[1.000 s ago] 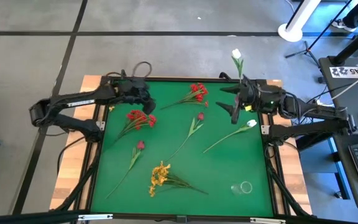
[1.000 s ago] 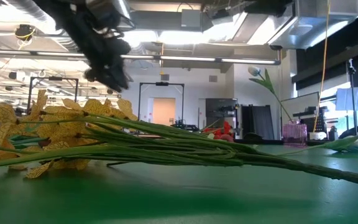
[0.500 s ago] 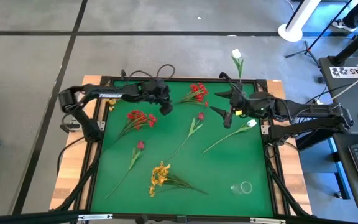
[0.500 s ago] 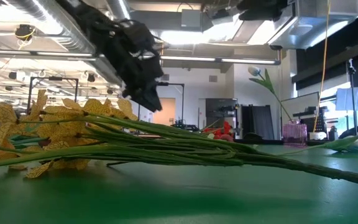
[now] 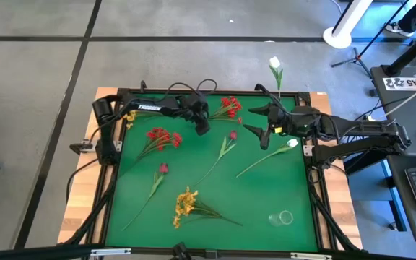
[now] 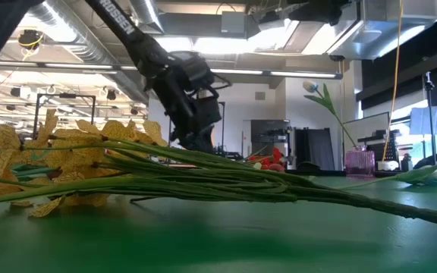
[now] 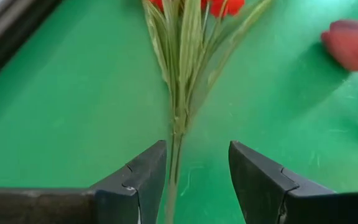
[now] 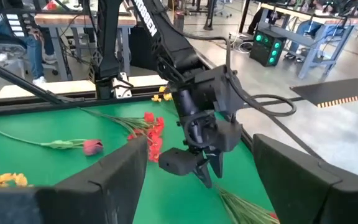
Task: Sort flowers into vase by color
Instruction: Put the right orange flowers into the transparent vase
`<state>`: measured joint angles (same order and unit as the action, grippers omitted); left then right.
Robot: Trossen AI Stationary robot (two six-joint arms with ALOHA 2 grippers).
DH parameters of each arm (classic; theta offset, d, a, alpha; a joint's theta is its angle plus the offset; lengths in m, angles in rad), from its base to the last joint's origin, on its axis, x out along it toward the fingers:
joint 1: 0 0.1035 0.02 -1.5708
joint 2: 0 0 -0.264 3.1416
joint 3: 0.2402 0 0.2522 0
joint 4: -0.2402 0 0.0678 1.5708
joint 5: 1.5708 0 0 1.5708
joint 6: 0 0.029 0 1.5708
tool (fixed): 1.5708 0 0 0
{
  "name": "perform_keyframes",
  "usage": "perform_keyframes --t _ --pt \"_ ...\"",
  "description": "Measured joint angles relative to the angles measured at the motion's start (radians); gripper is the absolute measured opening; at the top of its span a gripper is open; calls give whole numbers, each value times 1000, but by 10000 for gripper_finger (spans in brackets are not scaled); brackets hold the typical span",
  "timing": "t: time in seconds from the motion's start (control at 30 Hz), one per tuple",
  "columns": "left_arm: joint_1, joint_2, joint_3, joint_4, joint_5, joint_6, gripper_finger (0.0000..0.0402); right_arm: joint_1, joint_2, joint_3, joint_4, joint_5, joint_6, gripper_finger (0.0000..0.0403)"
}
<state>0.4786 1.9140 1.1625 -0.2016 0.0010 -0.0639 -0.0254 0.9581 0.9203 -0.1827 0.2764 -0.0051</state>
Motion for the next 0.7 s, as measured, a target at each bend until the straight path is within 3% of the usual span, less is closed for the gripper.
perform_keyframes --t 0.27,0.43,0.57,0.7 --pt "27 48 1 -12 -13 -37 169 0 2 0 3 0 1 286" --pt "26 73 7 -44 -97 -42 163 0 3 0 7 0 1 286" --pt "31 82 8 -68 -87 -47 136 0 3 0 7 0 1 286" --pt "27 78 7 -76 -61 -105 82 0 3 0 7 0 5 286"
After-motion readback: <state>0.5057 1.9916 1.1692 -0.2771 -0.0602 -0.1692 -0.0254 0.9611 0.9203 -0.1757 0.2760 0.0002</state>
